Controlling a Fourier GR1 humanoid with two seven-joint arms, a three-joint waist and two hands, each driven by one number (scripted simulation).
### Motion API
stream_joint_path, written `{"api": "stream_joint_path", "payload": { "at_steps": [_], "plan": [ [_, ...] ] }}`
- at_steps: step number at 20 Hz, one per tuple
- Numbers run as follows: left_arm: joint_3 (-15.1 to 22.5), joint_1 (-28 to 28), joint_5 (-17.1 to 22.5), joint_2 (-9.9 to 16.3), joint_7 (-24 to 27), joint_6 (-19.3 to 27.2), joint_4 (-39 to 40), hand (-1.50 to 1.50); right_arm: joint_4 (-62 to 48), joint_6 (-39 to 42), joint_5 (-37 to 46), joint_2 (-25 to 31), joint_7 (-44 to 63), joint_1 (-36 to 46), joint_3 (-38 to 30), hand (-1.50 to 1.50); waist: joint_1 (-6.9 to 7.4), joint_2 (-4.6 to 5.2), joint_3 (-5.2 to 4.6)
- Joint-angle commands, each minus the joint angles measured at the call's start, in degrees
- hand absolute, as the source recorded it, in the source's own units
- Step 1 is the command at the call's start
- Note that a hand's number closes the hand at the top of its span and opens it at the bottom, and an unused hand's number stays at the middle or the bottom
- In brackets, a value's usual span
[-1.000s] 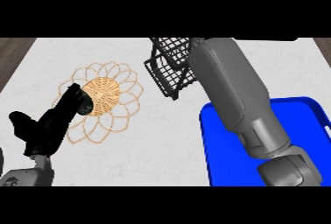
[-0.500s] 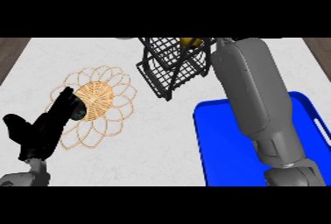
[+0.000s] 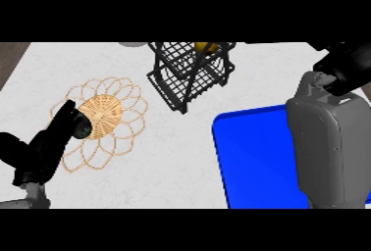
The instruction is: Pick the lemon from the tray and place it in the tiered basket
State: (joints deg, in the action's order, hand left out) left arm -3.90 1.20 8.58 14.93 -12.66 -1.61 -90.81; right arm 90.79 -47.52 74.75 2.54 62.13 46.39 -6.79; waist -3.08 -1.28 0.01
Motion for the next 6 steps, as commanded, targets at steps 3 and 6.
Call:
{"api": "stream_joint_path", "payload": {
  "at_steps": [3, 6],
  "plan": [
    [1.0, -1.0, -0.9, -1.5, -1.5, 1.7, -2.2, 0.0, 26.0, 14.8, -2.2, 2.7, 2.4, -15.5, 2.9, -1.5, -0.36, 0.03, 0.03],
    [-2.0, 1.2, 1.9, 1.4, -2.1, -1.3, -0.6, 0.0, 36.1, 20.3, -6.8, 7.1, 2.9, -21.6, 1.7, -1.5, -0.02, 0.38, 0.01]
  ]
}}
